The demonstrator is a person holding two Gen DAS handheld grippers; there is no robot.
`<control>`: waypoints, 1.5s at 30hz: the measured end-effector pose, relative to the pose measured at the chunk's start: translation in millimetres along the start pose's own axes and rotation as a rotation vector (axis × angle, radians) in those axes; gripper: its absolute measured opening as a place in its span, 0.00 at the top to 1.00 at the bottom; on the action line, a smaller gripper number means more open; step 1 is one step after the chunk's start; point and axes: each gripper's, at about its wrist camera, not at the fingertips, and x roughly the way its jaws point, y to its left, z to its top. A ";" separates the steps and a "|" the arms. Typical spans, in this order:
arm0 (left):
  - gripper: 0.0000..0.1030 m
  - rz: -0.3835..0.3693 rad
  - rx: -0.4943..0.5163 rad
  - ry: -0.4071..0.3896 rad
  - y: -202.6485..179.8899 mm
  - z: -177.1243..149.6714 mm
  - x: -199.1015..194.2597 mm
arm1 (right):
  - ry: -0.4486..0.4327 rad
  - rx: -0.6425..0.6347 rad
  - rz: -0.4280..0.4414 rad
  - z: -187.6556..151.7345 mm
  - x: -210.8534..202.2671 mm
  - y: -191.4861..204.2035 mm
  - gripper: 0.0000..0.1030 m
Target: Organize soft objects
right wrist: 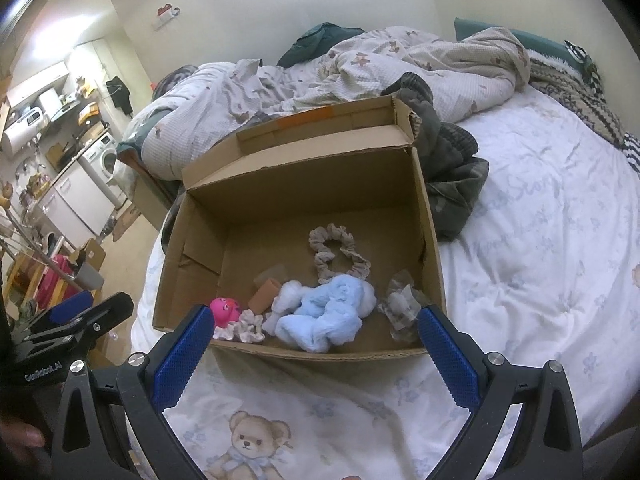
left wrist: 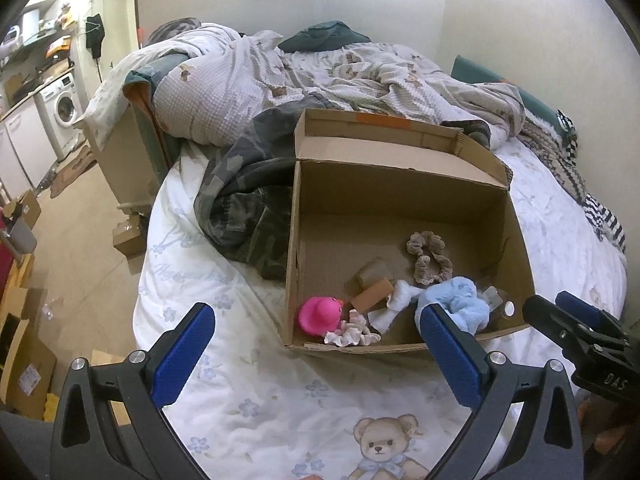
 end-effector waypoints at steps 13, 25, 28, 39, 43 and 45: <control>0.01 -0.006 0.007 0.001 -1.9 -0.6 -2.1 | 0.007 -0.010 -0.008 -1.6 3.5 2.8 0.00; 0.01 -0.006 0.008 0.002 -3.1 -1.0 -1.9 | 0.003 -0.006 -0.008 -1.2 4.2 1.8 0.00; 0.01 -0.006 0.011 0.003 -2.9 -0.8 -1.8 | 0.001 -0.008 -0.007 -0.9 4.0 1.6 0.00; 0.01 -0.007 0.007 0.003 -3.0 -0.9 -1.7 | 0.000 -0.007 -0.007 -0.5 3.4 1.4 0.00; 0.01 -0.008 0.006 0.007 -2.6 -0.9 -1.4 | -0.001 -0.009 -0.006 -0.3 3.4 1.3 0.00; 0.01 -0.010 0.004 0.006 -2.0 -1.2 -1.6 | 0.000 -0.008 -0.006 -0.4 3.4 1.2 0.00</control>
